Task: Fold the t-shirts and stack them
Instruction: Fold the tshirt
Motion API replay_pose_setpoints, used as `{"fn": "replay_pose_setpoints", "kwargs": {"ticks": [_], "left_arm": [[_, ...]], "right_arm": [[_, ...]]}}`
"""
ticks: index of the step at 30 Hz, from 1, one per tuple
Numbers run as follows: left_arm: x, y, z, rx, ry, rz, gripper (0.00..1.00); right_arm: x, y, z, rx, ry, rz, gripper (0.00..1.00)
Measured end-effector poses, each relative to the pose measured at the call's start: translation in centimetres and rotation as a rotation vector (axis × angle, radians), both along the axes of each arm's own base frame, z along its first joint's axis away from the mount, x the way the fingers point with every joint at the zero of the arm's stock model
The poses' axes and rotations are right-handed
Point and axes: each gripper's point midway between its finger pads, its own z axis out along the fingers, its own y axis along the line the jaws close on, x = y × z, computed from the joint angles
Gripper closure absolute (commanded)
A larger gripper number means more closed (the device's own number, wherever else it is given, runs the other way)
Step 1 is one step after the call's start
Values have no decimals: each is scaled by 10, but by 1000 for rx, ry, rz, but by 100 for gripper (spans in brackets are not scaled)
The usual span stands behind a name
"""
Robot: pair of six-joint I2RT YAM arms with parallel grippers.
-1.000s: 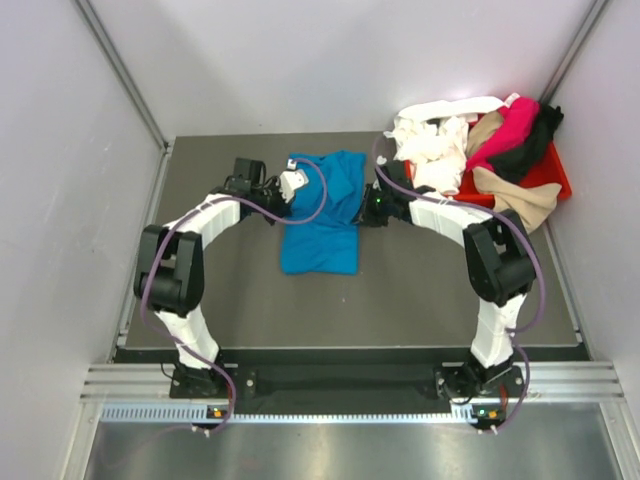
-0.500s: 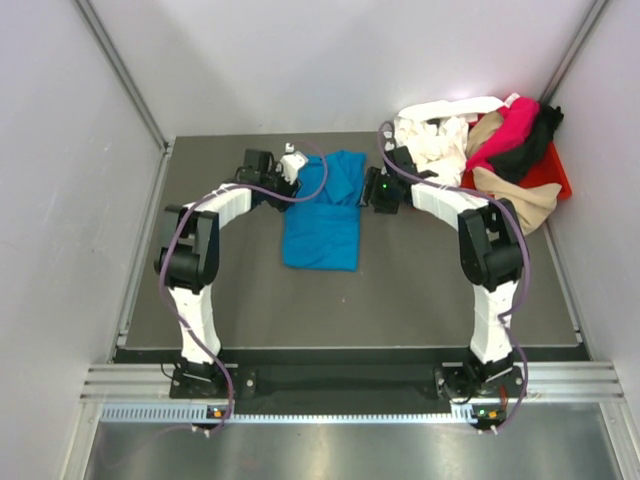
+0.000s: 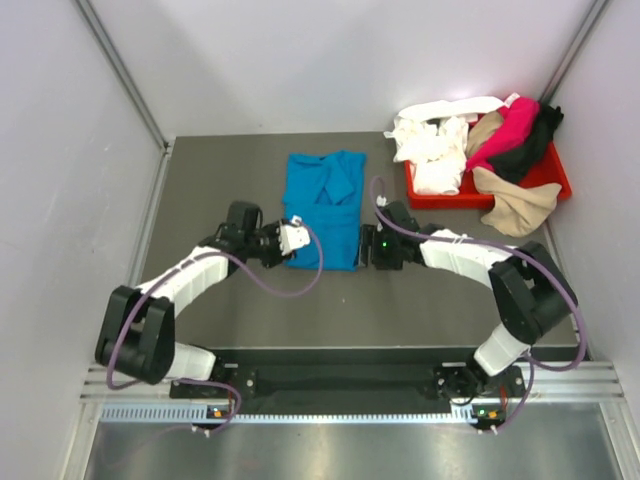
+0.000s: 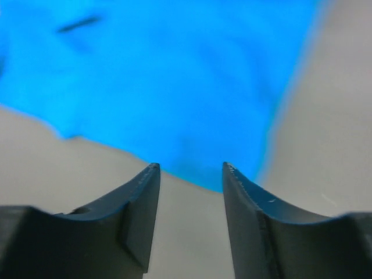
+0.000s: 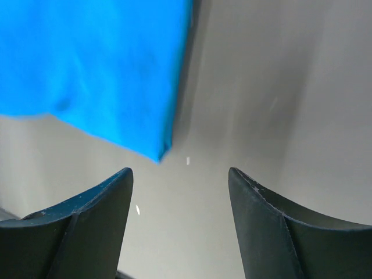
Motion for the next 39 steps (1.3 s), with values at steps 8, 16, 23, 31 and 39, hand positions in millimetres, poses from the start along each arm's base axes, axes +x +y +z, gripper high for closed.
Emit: {"fn": "replay_pose_setpoints", "kwargs": {"ticks": [8, 16, 23, 31, 39], "left_arm": [[-47, 1, -28, 69, -2, -211, 43], [-46, -14, -54, 96, 5, -289, 48], [-43, -14, -75, 157, -6, -315, 78], [-33, -12, -77, 179, -35, -275, 100], [-41, 7, -68, 231, 10, -177, 100]], "right_arm": [[-19, 21, -25, 51, 75, 3, 33], [-8, 39, -27, 115, 65, -5, 55], [-9, 44, -36, 132, 93, -12, 87], [-6, 44, -37, 143, 95, -9, 100], [-18, 38, -29, 133, 91, 34, 100]]}}
